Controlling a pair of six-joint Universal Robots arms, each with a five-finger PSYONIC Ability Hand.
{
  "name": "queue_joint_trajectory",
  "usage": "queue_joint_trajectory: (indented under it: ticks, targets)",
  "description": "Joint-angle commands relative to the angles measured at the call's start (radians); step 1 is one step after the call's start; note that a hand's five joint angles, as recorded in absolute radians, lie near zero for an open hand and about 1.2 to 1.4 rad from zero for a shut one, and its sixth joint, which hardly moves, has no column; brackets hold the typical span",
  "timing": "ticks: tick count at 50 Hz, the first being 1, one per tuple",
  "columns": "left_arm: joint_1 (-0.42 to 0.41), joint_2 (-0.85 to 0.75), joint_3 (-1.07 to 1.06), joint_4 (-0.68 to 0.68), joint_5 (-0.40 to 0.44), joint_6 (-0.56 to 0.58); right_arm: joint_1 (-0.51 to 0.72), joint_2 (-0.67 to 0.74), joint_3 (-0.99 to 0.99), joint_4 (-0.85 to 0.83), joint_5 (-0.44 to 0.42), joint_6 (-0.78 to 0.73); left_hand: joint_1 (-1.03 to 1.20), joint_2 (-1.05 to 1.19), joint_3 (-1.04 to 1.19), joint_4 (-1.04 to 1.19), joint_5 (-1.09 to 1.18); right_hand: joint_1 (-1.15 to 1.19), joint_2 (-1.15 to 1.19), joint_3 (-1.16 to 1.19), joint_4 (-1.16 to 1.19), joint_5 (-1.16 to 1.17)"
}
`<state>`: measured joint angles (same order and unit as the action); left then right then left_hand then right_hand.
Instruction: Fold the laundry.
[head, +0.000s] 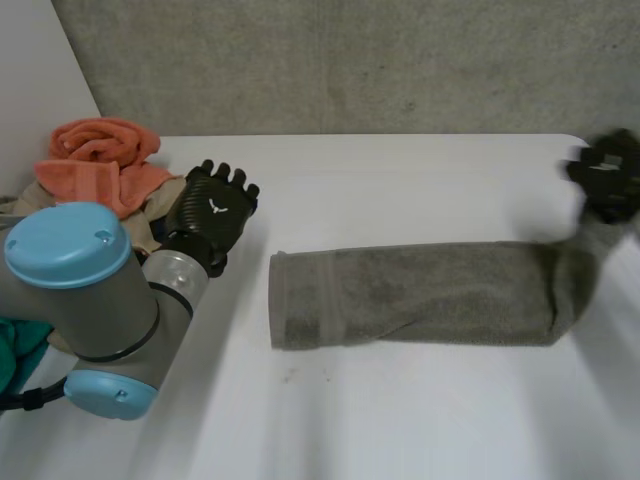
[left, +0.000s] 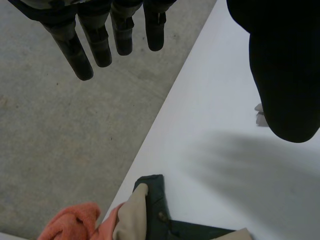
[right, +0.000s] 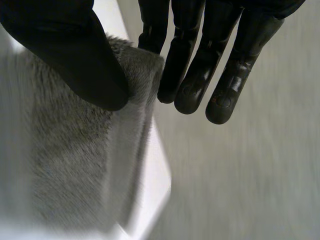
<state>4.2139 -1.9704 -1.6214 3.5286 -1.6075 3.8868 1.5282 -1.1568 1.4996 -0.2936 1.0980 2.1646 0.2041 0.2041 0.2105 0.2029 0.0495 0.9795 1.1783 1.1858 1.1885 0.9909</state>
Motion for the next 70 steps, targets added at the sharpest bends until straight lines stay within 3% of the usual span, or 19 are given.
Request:
queue_joint_trajectory:
  ticks: [1,9,13,16,17,18,22,27,31,38,41,45,46,50,54,57,61,65,70]
  targets:
    - [0.032,0.03,-0.02,0.001,-0.006,-0.053,0.389,0.011,0.004,-0.104,-0.087,0.014,-0.03,-0.03,-0.036,-0.028,-0.05,0.417,0.218,0.21,0.208,0.231]
    - [0.061,0.051,-0.051,0.001,-0.009,-0.104,0.644,0.233,-0.03,-0.183,-0.158,-0.035,-0.03,-0.03,-0.036,-0.028,-0.05,0.417,0.218,0.21,0.208,0.231]
    - [0.061,0.051,-0.055,0.001,-0.006,-0.106,0.675,0.264,-0.019,-0.188,-0.155,-0.052,-0.03,-0.03,-0.036,-0.028,-0.05,0.383,0.184,0.177,0.174,0.197]
    - [0.06,0.048,-0.055,0.001,-0.005,-0.106,0.673,0.252,-0.01,-0.184,-0.141,-0.039,-0.03,-0.03,-0.036,-0.028,-0.05,-0.343,-0.542,-0.549,-0.552,-0.529]
    - [0.058,0.048,-0.054,0.001,-0.003,-0.106,0.673,0.237,-0.003,-0.174,-0.133,-0.029,-0.03,-0.03,-0.036,-0.028,-0.05,-0.779,-0.977,-0.985,-0.988,-0.964]
    - [0.055,0.047,-0.046,0.003,-0.003,-0.107,0.676,0.227,0.005,-0.171,-0.127,-0.02,-0.03,-0.03,-0.036,-0.028,-0.05,-0.805,-1.004,-1.011,-1.014,-0.991]
    - [0.041,0.042,-0.019,0.01,-0.002,-0.112,0.615,0.129,0.043,-0.161,-0.038,0.118,-0.03,-0.03,-0.036,-0.028,-0.05,-0.805,-1.004,-1.011,-1.014,-0.991]
    - [-0.044,0.005,0.057,0.041,0.0,-0.133,0.439,0.007,0.094,-0.084,0.095,0.482,-0.03,-0.03,-0.036,-0.028,-0.05,-0.805,-1.004,-1.011,-1.014,-0.991]
    - [-0.104,-0.065,0.139,0.039,0.001,-0.142,0.371,-0.02,0.122,0.009,0.099,0.632,0.009,0.009,0.003,0.011,-0.011,-0.805,-1.004,-1.011,-1.014,-0.991]
    - [-0.167,-0.18,0.198,0.02,0.001,-0.136,0.245,-0.023,0.194,0.168,0.097,0.54,0.015,0.015,0.009,0.017,-0.005,-0.805,-1.004,-1.011,-1.014,-0.991]
    - [-0.181,-0.197,0.193,0.016,0.0,-0.133,0.216,-0.012,0.212,0.183,0.097,0.492,0.012,0.012,0.006,0.014,-0.008,-0.698,-0.897,-0.904,-0.907,-0.884]
    - [-0.183,-0.203,0.184,0.015,-0.003,-0.138,0.201,0.045,0.218,0.18,0.112,0.426,0.006,0.007,0.0,0.008,-0.013,-0.426,-0.624,-0.632,-0.635,-0.612]
    - [-0.183,-0.202,0.183,0.015,-0.003,-0.139,0.19,0.072,0.209,0.182,0.112,0.405,0.006,0.007,0.0,0.008,-0.013,-0.169,-0.368,-0.375,-0.378,-0.355]
    - [-0.18,-0.191,0.163,0.015,-0.008,-0.141,0.175,0.094,0.182,0.183,0.115,0.362,0.003,0.004,-0.003,0.005,-0.016,0.416,0.217,0.209,0.207,0.23]
    - [-0.172,-0.141,0.123,0.015,-0.009,-0.141,0.173,0.091,0.14,0.179,0.158,0.308,0.003,0.004,-0.003,0.005,-0.016,0.417,0.218,0.21,0.208,0.231]
    - [-0.147,-0.072,0.078,0.015,-0.012,-0.142,0.19,0.079,0.107,0.18,0.207,0.265,0.003,0.004,-0.003,0.005,-0.016,0.417,0.218,0.21,0.208,0.231]
    - [-0.104,0.007,0.015,0.016,-0.014,-0.144,0.317,0.023,0.033,0.185,0.24,0.212,-0.002,-0.002,-0.009,-0.001,-0.022,0.417,0.218,0.21,0.208,0.231]
    - [-0.066,0.076,-0.037,0.018,-0.04,-0.144,0.507,0.026,-0.025,0.168,0.223,0.156,-0.002,-0.002,-0.009,-0.001,-0.022,0.417,0.218,0.21,0.208,0.231]
    - [-0.025,0.102,-0.067,0.015,-0.104,-0.149,0.722,0.097,-0.018,0.123,0.116,0.025,-0.008,-0.008,-0.015,-0.007,-0.028,0.417,0.218,0.21,0.208,0.231]
